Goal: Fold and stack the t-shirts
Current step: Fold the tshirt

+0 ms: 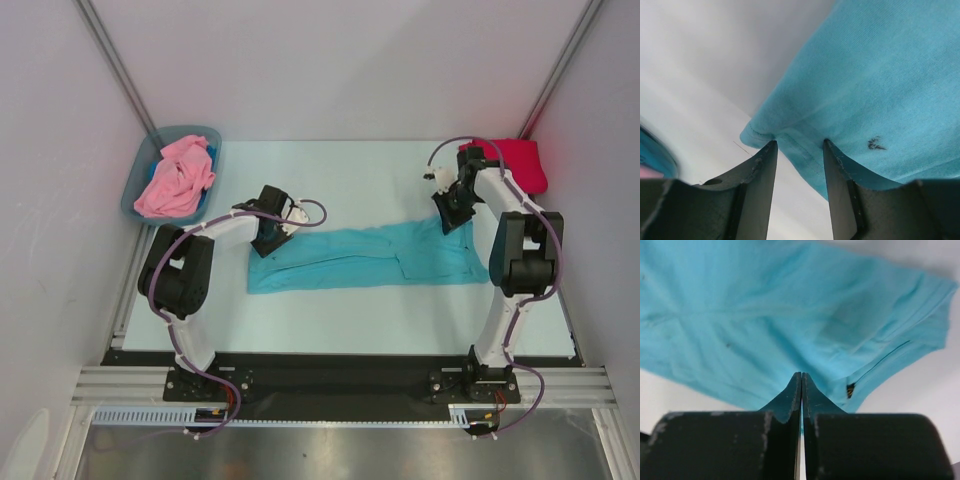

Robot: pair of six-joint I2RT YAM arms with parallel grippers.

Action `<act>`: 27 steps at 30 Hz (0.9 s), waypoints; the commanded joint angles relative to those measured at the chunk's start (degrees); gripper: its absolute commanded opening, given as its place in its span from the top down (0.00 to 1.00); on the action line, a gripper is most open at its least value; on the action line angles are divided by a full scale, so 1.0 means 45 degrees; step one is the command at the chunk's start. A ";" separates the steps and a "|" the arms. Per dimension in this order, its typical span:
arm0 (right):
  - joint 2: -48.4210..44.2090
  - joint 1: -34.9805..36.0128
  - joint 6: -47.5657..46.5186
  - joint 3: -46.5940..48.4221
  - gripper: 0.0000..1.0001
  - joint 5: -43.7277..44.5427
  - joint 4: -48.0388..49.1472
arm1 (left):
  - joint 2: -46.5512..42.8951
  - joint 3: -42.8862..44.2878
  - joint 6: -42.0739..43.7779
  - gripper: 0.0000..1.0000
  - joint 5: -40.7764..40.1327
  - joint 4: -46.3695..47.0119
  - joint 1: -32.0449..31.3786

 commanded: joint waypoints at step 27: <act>0.3133 -0.1394 0.1297 0.0665 1.00 0.1725 0.3317 | 0.0355 -0.0257 0.0614 0.53 -0.1084 -0.0347 0.0084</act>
